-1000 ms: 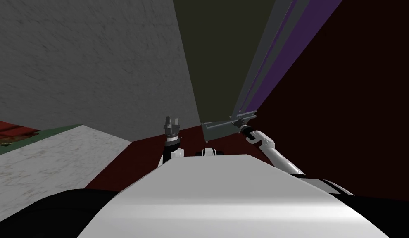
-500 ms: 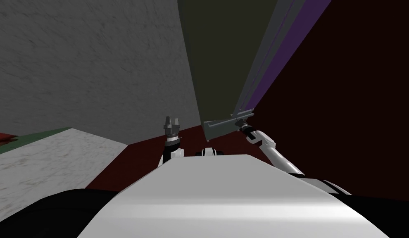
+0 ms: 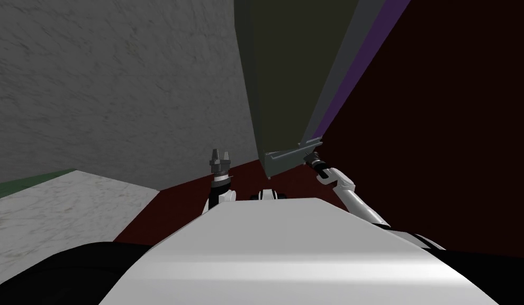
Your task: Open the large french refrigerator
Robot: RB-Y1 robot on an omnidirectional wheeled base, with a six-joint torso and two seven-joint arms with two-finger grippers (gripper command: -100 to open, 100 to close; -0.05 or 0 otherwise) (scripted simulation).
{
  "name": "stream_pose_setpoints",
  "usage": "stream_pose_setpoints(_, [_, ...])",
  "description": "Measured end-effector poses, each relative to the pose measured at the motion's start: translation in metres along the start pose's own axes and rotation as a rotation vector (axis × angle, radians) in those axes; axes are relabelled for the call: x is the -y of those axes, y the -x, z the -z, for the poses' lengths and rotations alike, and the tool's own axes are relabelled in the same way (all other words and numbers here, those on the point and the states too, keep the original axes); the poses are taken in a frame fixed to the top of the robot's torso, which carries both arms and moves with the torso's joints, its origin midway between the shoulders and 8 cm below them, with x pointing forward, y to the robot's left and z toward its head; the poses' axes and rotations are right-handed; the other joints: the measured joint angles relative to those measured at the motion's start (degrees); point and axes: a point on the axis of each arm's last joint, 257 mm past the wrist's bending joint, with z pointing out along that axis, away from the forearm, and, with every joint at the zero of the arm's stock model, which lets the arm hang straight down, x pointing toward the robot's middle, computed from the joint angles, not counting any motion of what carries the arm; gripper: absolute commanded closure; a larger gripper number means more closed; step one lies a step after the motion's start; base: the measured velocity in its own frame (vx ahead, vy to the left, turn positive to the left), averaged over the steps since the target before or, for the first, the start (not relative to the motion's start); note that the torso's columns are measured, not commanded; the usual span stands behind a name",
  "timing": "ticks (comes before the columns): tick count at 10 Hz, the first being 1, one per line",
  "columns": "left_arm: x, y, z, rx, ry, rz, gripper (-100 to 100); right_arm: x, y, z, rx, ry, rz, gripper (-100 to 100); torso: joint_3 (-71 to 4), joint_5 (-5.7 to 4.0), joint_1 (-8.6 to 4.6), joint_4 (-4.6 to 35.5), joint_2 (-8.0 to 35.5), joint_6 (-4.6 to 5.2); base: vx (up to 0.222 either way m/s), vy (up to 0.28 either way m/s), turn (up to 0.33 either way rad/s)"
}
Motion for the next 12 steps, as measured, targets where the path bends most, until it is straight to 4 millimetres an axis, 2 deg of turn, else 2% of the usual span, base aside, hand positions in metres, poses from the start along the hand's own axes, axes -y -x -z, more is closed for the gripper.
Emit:
stream_pose_setpoints(1, [0.0,0.0,0.0,0.0,0.0,0.0,0,0.006,-0.005,0.0,-0.016,-0.014,-0.002,100,0.1,-0.03,-0.13,0.0,0.1,0.01,-0.069,0.071,-0.038])
stream_pose_setpoints(2, [0.0,0.0,0.0,0.0,0.0,0.0,0,0.006,-0.006,0.0,-0.02,-0.016,-0.002,-100,0.0,-0.1,-0.36,0.0,-0.1,-0.03,0.04,-0.068,0.114])
stream_pose_setpoints(3, [0.0,0.0,0.0,0.0,0.0,-0.001,0,0.003,-0.002,0.0,-0.008,-0.006,0.001,-100,-0.2,-0.17,-0.61,-0.1,-0.4,-0.04,0.085,-0.129,0.127])
stream_pose_setpoints(6, [0.0,0.0,0.0,0.0,0.0,-0.001,0,-0.003,0.008,-0.002,0.022,0.016,0.007,-100,0.0,-0.01,-0.03,0.0,0.0,0.0,0.073,-0.152,0.089])
stream_pose_setpoints(12, [0.0,0.0,0.0,0.0,0.0,-0.001,0,-0.025,0.034,-0.003,0.1,0.083,0.019,-100,0.1,-0.01,-0.03,0.0,0.1,0.0,0.081,-0.177,0.111])
